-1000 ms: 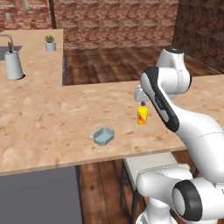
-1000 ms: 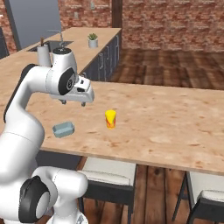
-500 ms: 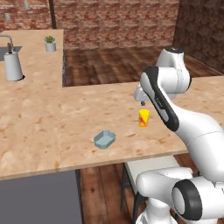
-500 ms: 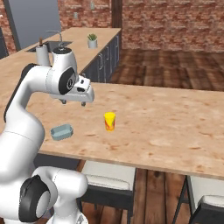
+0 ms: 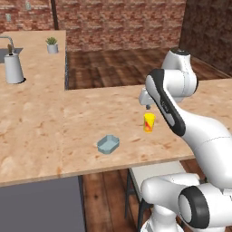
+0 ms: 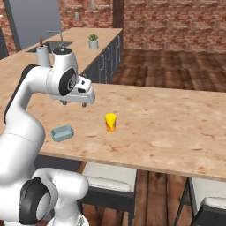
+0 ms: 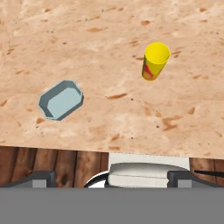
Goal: Pick the cup and tupperware and place them in the sink. Then turn on the water.
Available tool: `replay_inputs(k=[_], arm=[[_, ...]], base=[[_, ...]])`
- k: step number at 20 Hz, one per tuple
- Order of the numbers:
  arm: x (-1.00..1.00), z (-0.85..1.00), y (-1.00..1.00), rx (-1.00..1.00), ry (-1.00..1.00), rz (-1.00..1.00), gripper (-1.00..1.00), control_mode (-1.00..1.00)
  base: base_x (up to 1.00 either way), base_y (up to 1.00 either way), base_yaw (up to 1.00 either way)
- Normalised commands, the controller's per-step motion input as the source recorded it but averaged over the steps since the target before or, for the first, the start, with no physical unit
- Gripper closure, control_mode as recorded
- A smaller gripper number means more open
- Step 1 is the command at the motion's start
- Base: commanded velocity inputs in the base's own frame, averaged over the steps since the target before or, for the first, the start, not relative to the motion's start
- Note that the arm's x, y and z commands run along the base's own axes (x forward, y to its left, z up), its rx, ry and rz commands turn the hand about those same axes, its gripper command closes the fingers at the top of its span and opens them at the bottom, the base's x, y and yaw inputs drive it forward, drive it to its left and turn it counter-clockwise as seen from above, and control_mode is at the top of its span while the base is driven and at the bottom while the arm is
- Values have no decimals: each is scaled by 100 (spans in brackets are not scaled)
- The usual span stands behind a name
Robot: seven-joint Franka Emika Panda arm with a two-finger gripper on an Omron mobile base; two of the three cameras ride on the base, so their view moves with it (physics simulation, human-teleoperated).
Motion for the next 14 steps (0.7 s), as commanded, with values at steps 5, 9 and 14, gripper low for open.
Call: replay_inputs(k=[5, 9, 14], arm=[[0, 0, 0, 0, 0, 0, -100, -100], [3, 0, 0, 0, 0, 0, -100, -100], [21, 0, 0, 0, 10, 0, -100, -100]], base=[[0, 0, 0], [0, 0, 0], [0, 0, 0]])
